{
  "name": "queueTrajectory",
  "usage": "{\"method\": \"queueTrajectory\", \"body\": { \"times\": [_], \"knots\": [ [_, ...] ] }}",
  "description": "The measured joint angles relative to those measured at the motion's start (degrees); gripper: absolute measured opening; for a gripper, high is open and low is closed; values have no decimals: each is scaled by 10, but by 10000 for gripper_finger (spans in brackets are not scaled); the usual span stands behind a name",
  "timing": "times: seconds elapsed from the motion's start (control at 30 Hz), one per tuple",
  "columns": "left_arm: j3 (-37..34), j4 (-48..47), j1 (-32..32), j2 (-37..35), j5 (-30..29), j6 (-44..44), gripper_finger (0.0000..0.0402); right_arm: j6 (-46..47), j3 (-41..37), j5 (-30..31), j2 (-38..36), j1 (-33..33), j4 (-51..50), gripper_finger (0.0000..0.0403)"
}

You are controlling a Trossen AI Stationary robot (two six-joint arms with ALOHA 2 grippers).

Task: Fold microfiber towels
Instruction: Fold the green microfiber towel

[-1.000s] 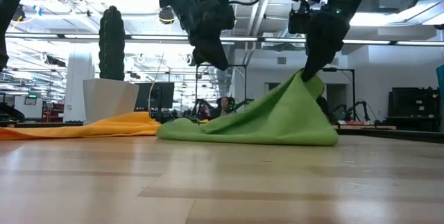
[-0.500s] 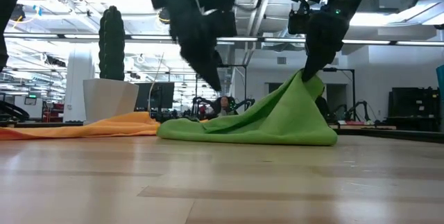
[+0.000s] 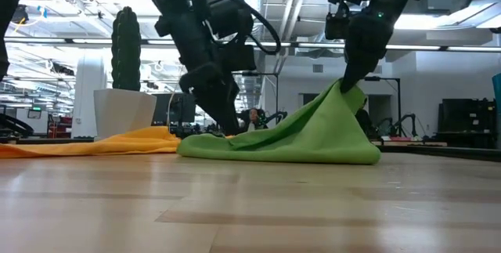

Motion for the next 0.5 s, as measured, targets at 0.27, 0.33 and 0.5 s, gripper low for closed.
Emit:
{"method": "queueTrajectory", "body": {
  "times": [0.27, 0.33, 0.5],
  "knots": [
    [-2, 34, 16, 14, -17, 14, 160, 0, 0, 0, 0, -5, 0, 15],
    [-1, 48, 16, 30, -15, 13, 160, 0, 0, 0, 0, -5, 0, 16],
    [3, 37, 15, 44, -25, 11, 160, 4, 0, -1, 0, -8, -1, 31]
  ]
}}
